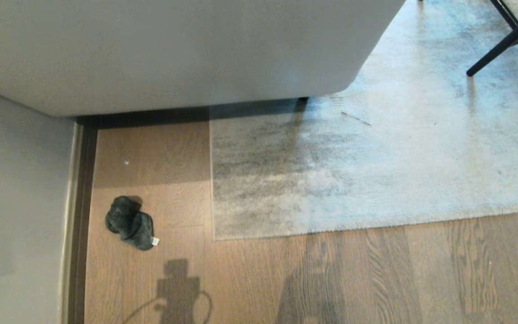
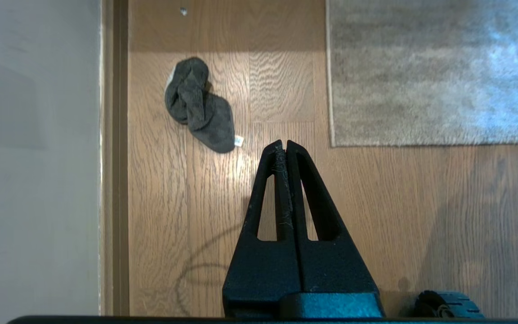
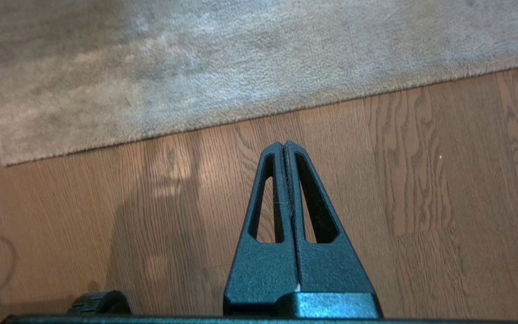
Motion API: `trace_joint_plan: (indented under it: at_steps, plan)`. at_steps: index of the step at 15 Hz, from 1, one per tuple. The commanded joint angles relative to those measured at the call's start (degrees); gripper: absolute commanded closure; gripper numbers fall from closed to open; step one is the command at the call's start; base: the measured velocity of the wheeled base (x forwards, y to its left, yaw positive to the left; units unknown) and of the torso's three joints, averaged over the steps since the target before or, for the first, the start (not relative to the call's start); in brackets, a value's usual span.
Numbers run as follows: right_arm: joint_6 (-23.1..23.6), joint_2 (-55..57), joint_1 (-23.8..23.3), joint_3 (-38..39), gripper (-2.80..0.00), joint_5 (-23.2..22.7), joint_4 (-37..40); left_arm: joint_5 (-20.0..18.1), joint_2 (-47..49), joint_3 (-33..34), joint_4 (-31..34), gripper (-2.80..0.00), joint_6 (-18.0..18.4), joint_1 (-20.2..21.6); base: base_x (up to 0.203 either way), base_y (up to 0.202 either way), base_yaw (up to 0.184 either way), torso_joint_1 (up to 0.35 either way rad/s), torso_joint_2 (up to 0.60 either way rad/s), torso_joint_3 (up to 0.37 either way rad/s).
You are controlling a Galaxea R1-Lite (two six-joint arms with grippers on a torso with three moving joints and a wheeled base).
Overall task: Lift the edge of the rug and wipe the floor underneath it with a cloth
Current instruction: Pick up the rag
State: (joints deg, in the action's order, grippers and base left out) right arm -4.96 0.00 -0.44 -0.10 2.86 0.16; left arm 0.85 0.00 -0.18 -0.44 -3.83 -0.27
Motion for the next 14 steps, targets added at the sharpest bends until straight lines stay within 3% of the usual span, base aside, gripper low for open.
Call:
trace_joint_plan:
  at_steps: [1, 14]
  plan:
    - [0.0, 0.1, 0.0, 0.1, 0.00, 0.0, 0.0, 0.0, 0.0, 0.0, 0.0, 0.00, 0.0, 0.0, 0.000, 0.000, 0.000, 0.007, 0.00, -0.202]
    - [0.0, 0.1, 0.0, 0.0, 0.00, 0.0, 0.0, 0.0, 0.0, -0.1, 0.0, 0.00, -0.1, 0.0, 0.000, 0.000, 0.000, 0.001, 0.00, -0.197]
